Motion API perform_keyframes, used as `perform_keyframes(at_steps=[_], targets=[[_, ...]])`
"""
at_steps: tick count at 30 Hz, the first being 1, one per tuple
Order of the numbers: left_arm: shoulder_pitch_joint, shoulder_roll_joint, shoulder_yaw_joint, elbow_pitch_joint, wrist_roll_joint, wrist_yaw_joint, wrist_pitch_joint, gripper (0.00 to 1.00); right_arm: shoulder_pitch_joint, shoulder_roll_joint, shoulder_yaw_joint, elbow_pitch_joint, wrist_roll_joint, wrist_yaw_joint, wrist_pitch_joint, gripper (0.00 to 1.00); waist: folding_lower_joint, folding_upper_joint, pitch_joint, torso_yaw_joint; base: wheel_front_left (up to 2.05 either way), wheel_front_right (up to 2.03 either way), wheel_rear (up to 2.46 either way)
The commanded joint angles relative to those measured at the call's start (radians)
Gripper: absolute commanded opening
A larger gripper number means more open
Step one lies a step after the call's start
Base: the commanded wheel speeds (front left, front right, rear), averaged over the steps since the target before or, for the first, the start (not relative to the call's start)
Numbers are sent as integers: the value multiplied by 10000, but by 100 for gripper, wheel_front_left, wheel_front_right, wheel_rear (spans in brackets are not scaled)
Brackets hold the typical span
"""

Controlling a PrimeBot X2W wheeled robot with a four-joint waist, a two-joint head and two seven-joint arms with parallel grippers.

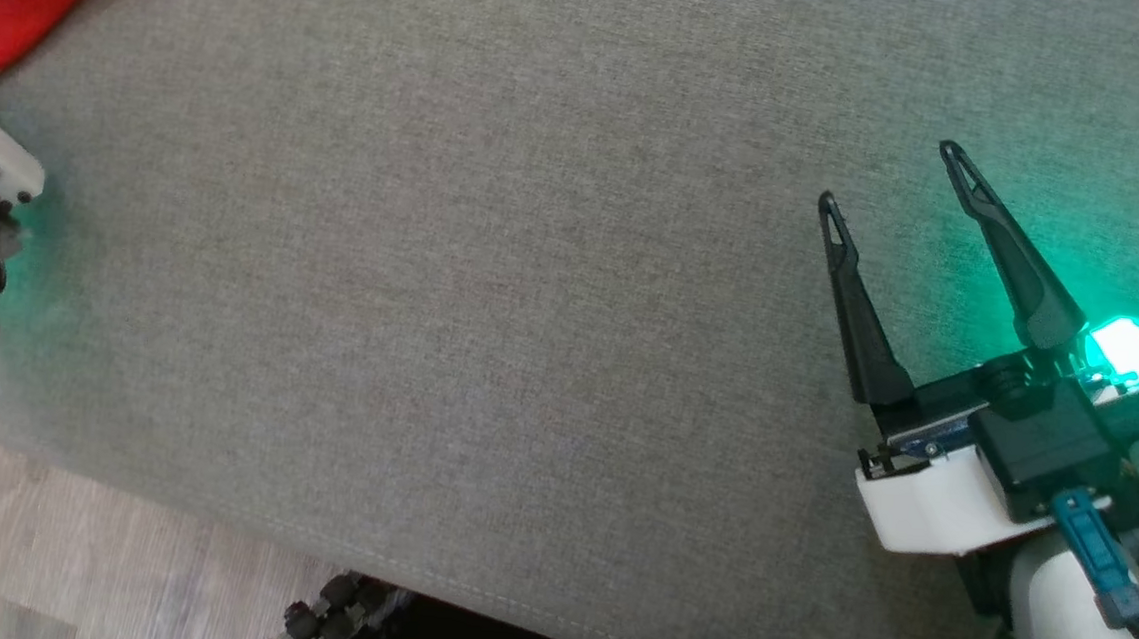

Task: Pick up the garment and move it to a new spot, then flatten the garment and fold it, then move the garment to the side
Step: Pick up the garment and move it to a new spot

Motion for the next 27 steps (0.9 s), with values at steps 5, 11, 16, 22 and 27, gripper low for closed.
perform_keyframes(at_steps=[5,11,16,22,27], targets=[[66,684,19,261,-28,-106,-11,0,-79,271,273,-285,47,75,-276,100,0,0,-160,-132,0,0,0],[-322,1280,-291,84,239,-179,-609,0,-212,481,221,198,198,75,-761,100,0,0,-731,-312,0,0,0],[-894,1725,-784,-453,541,-231,-902,0,-305,686,115,832,440,75,-1289,100,0,0,-1553,-583,0,0,0],[-1431,1975,-1692,-1603,724,-246,-836,0,-267,814,-77,1606,777,75,-1877,100,0,0,-2675,-1015,0,0,0],[-1772,2278,-2891,-3202,707,-249,-58,0,-34,841,-317,2390,1532,75,-2465,100,0,0,-4029,-1602,0,0,0]])
